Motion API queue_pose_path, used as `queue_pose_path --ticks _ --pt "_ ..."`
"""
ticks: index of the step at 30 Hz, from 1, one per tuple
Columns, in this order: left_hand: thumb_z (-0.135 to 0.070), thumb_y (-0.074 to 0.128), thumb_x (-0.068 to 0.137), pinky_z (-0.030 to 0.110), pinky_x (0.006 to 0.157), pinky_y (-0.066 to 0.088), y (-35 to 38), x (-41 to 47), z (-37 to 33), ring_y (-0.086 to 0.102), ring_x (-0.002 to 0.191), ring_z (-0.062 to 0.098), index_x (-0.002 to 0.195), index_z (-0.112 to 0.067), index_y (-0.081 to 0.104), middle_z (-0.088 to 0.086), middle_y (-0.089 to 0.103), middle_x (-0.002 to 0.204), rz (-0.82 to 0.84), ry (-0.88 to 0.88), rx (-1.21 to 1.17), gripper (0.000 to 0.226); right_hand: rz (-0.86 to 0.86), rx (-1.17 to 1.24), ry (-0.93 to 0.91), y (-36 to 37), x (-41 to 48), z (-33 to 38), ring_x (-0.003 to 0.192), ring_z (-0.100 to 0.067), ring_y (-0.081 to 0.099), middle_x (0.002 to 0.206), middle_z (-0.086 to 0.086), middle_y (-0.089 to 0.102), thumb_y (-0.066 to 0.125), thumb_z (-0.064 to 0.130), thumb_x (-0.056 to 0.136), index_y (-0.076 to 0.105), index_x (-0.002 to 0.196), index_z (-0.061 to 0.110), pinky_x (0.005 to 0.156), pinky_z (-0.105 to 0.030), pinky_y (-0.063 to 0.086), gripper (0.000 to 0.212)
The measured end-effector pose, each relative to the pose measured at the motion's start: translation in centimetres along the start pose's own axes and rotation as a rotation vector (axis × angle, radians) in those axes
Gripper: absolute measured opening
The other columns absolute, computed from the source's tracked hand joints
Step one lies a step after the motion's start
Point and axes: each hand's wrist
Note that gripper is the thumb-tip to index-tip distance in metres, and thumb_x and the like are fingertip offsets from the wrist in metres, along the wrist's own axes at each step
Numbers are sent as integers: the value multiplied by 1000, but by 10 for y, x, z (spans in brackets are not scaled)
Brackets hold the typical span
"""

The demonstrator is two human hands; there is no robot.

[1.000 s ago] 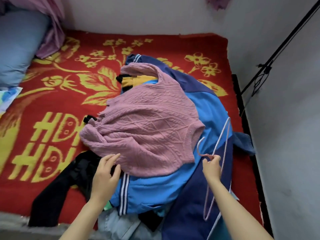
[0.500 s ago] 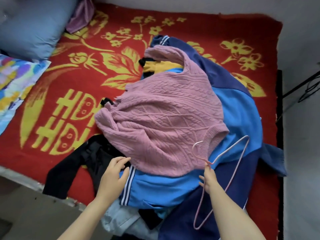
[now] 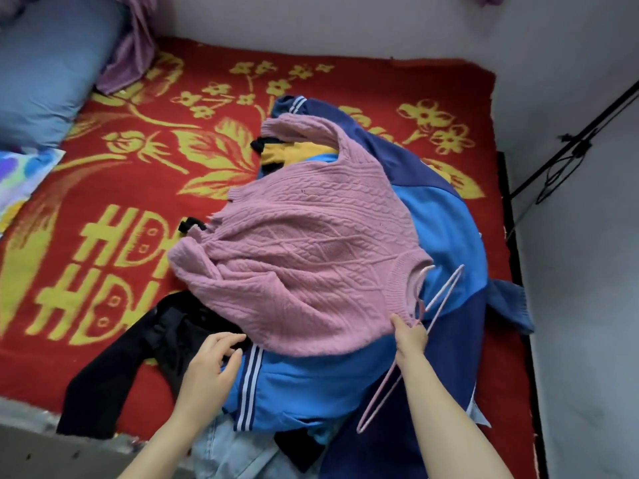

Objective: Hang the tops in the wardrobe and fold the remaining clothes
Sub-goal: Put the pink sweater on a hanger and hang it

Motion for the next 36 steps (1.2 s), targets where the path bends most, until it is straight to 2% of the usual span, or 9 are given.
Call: queue_pose_path --ticks 4,7,10,13,16,21,25,32,36 --pt "-1 58 88 13 70 42 -9 3 1 57 82 4 100 -16 68 -12 58 98 56 81 -61 21 21 -17 -218 -20 -43 42 73 -11 58 83 -11 60 66 -3 78 61 84 1 78 -40 47 9" --pt "-4 58 89 3 70 39 -29 4 1 58 82 4 97 -21 66 -17 57 96 93 165 -78 21 78 -50 -480 -28 -98 92 49 0 48 62 -4 56 66 -9 77 52 63 13 61 -25 43 29" --pt "-5 58 90 11 77 41 -54 13 -4 58 88 3 101 -15 68 -12 60 98 75 218 -134 18 252 -104 -739 -31 -159 144 49 8 50 50 13 59 61 -17 76 56 65 18 52 -9 42 37" --pt "-5 56 90 21 80 43 -82 23 -11 59 93 10 101 -14 68 -6 62 99 49 266 -197 18 337 -96 -895 -29 -222 187 55 7 53 55 17 62 58 -18 77 57 70 17 55 -10 45 35" --pt "-3 57 90 14 73 41 -105 25 -18 60 89 11 96 -15 68 -7 62 96 0 309 -252 18 432 58 -948 -32 -275 224 52 -2 55 54 9 60 51 -22 78 53 66 14 53 -15 47 37" --pt "1 60 87 21 77 42 -154 28 -48 59 85 15 96 -6 70 -3 61 91 -133 459 -302 15 616 367 -990 -41 -353 278 54 -3 58 58 9 61 32 -22 78 57 65 17 52 -14 48 48" --pt "1 60 86 28 82 44 -184 29 -85 58 89 18 102 -3 68 5 62 99 -173 602 -301 18 704 365 -1080 -52 -394 298 61 -4 60 64 10 64 29 -17 77 66 69 19 57 -15 49 52" --pt "-13 63 88 33 107 32 -192 25 -147 41 125 14 136 -14 44 2 47 134 126 699 -383 52 694 245 -1182 -86 -430 292 45 0 49 50 11 54 35 -4 51 60 54 22 42 -12 37 36" --pt "-20 63 89 10 97 33 -178 13 -187 35 127 3 144 -25 29 -6 39 140 427 677 -513 65 650 232 -1189 -102 -443 279 45 0 51 51 13 56 33 -3 53 67 54 28 45 -11 40 46"
Point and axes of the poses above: each hand's wrist, its own x-axis towards the middle knuckle, its own y-axis out of the palm, z = x × y
